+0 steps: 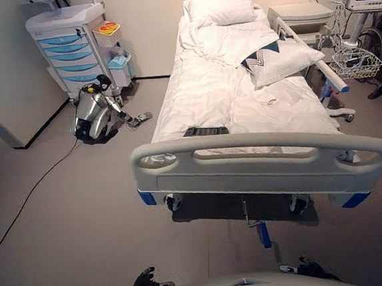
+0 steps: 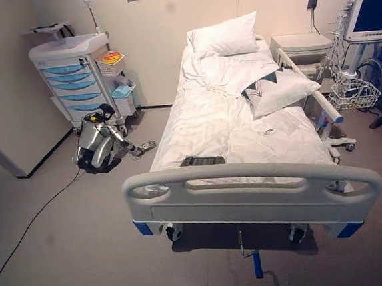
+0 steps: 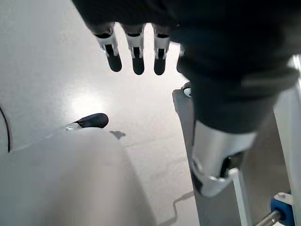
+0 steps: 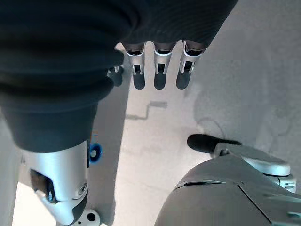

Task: Raise the hospital bed

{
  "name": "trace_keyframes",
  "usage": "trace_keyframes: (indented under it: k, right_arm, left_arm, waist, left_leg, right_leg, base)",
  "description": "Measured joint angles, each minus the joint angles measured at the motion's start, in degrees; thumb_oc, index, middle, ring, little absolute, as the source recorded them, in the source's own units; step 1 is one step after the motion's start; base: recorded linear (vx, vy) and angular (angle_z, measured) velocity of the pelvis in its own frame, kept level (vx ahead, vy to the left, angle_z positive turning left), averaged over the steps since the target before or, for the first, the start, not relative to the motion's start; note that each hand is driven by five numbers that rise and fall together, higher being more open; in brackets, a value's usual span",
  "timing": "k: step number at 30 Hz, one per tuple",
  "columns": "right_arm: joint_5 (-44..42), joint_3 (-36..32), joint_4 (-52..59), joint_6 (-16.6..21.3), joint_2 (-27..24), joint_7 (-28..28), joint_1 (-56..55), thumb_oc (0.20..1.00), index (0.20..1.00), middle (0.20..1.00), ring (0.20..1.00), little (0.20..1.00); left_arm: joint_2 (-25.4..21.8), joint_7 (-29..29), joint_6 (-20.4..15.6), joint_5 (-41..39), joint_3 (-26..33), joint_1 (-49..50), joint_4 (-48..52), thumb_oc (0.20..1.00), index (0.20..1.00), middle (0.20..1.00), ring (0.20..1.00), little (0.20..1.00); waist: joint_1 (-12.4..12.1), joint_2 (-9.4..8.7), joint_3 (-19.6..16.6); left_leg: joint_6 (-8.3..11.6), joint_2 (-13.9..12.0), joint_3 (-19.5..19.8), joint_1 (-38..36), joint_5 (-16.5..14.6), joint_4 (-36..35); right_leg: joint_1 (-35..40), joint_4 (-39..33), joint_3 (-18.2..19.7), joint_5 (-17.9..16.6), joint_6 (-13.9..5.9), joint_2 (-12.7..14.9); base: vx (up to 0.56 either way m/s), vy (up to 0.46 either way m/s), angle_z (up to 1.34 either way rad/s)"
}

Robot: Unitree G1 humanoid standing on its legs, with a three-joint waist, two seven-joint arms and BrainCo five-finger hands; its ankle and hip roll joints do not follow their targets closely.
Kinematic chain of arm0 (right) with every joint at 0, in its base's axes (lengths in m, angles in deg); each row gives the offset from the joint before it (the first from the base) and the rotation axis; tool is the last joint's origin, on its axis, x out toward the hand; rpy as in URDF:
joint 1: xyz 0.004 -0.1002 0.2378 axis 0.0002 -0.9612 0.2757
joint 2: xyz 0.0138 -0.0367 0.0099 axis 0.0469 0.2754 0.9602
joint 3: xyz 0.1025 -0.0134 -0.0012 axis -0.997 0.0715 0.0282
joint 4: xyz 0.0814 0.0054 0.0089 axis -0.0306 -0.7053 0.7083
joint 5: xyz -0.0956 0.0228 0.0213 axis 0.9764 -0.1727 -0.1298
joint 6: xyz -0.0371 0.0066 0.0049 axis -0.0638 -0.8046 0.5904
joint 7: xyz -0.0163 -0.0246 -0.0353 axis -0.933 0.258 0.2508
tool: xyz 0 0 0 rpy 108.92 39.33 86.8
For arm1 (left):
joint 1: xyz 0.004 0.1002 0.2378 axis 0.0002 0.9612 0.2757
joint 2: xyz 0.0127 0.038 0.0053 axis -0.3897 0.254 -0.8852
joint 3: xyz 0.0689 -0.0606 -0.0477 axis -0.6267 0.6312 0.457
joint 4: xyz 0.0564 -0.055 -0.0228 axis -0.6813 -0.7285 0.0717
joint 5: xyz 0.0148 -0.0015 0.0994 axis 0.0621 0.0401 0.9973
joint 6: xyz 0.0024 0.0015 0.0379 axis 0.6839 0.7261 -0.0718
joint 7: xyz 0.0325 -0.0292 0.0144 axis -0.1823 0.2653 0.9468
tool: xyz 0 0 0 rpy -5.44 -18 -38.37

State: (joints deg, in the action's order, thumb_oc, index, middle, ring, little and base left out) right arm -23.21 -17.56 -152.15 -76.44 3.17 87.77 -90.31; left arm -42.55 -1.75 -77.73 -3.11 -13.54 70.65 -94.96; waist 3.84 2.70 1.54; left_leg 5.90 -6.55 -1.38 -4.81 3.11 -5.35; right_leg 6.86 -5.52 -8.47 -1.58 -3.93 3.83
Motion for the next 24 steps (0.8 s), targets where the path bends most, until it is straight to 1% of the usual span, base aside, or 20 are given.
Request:
trace_keyframes:
  k: [8,11,14,16,18,19,20,21,22,23,24]
  right_arm:
    - [0.0,0.0,-0.1,0.0,0.0,-0.8,0.1,1.000,1.000,1.000,1.000,1.000]
    - [-0.1,0.0,-0.8,0.0,0.0,-1.4,0.1,1.000,1.000,1.000,1.000,1.000]
    - [-0.6,0.0,-0.8,0.0,0.0,-2.1,0.1,1.000,1.000,1.000,1.000,1.000]
    - [-1.2,0.0,-0.9,0.0,-0.1,-2.1,0.4,1.000,1.000,1.000,1.000,1.000]
    - [-2.2,0.0,-0.9,-0.1,-0.3,-2.2,1.1,1.000,1.000,1.000,1.000,1.000]
    - [-3.1,-0.3,-0.9,-0.1,-0.5,-2.1,2.2,1.000,1.000,1.000,1.000,1.000]
    - [-4.2,-0.3,-0.5,-0.1,-0.5,-2.1,2.9,1.000,1.000,1.000,1.000,1.000]
    - [-5.1,-0.4,0.0,-0.1,-0.6,-2.1,3.4,1.000,1.000,1.000,1.000,1.000]
    - [-6.8,-0.5,1.1,-0.1,-0.6,-2.1,4.4,1.000,1.000,1.000,1.000,1.000]
    - [-7.8,-0.5,1.9,-0.1,-0.6,-2.0,5.0,1.000,1.000,1.000,1.000,1.000]
    - [-9.8,-0.5,4.2,0.0,-0.8,-1.9,7.4,1.000,1.000,1.000,1.000,1.000]
  left_arm:
    - [0.0,-0.5,0.0,-0.4,0.0,0.0,0.0,1.000,1.000,1.000,1.000,1.000]
    - [0.0,-0.5,0.0,-2.4,0.3,0.0,-0.2,1.000,1.000,1.000,1.000,1.000]
    - [0.1,-0.6,0.0,-2.6,1.2,0.0,-0.2,1.000,1.000,1.000,1.000,1.000]
    - [0.1,-0.7,0.0,-2.6,1.2,-0.1,-0.2,1.000,1.000,1.000,1.000,1.000]
    - [0.0,-0.8,0.0,-2.8,1.1,-0.3,-0.1,1.000,1.000,1.000,1.000,1.000]
    - [0.0,-0.8,0.0,-3.9,1.1,-1.1,0.0,1.000,1.000,1.000,1.000,1.000]
    - [0.0,-0.8,0.0,-5.1,1.1,-1.6,0.6,1.000,1.000,1.000,1.000,1.000]
    - [-0.1,-0.8,0.0,-5.7,1.1,-1.6,1.8,1.000,1.000,1.000,1.000,1.000]
    - [-0.2,-0.7,-0.1,-7.1,1.1,-2.1,4.3,1.000,1.000,1.000,1.000,1.000]
    - [-0.2,-0.7,-0.2,-7.9,1.0,-2.6,5.5,1.000,1.000,1.000,1.000,1.000]
    - [-0.6,-0.6,-0.6,-9.4,0.8,-4.3,8.6,1.000,1.000,1.000,1.000,1.000]
  waist:
    - [0.0,-0.05,0.1]
    - [0.0,-0.05,0.3]
    - [0.0,-0.07,0.7]
    - [0.0,0.04,1.0]
    - [0.0,0.53,1.4]
    - [0.1,0.76,1.9]
    - [0.2,0.44,2.8]
    - [0.2,0.78,3.0]
    - [0.2,1.15,3.9]
    - [0.2,1.27,4.3]
    - [0.2,1.73,6.1]
  left_leg:
    - [0.00,0.0,0.0,0.0,0.0,0.0]
    - [0.00,0.0,0.1,-0.1,0.0,0.0]
    - [0.00,0.0,0.2,-0.1,0.0,0.0]
    - [-0.02,-0.1,0.2,0.4,0.0,0.0]
    - [-0.14,-0.1,0.1,1.5,0.2,0.2]
    - [-0.35,0.0,0.2,1.8,0.3,0.2]
    - [-0.34,0.0,0.2,2.9,0.5,0.3]
    - [-0.41,0.0,0.2,3.6,0.6,0.3]
    - [-0.27,0.0,0.3,4.7,0.9,0.5]
    - [0.08,0.2,0.3,6.1,1.2,1.1]
    - [0.17,0.4,0.7,9.5,1.4,2.8]
  right_leg:
    - [0.2,0.0,0.0,0.0,0.01,0.0]
    - [0.2,0.0,-0.1,0.0,0.00,0.0]
    - [0.2,0.0,-0.1,0.0,0.01,-0.1]
    - [-0.4,0.0,-0.1,0.0,0.01,-0.1]
    - [-1.5,0.0,0.0,-0.1,-0.04,-0.1]
    - [-2.0,0.0,0.0,-0.3,-0.04,-0.1]
    - [-3.1,0.1,0.0,-0.4,-0.02,-0.1]
    - [-3.6,0.1,0.0,-0.5,0.00,-0.1]
    - [-4.9,0.3,0.0,-0.9,0.03,-0.1]
    - [-6.4,0.7,0.0,-1.0,0.03,-0.2]
    - [-9.3,2.1,-0.1,-1.0,0.02,-0.2]
  base:
    - [-0.01,-0.013,-0.01]
    - [0.00,0.000,0.00]
    - [-0.01,-0.005,0.00]
    - [-0.10,-0.017,-0.01]
    - [-0.07,-0.010,-0.03]
    - [-0.13,-0.018,0.00]
    - [-0.13,-0.018,-0.01]
    - [-0.17,-0.020,0.02]
    - [-0.18,-0.030,0.00]
    - [-0.24,-0.042,0.02]
    - [-0.18,-0.041,0.03]
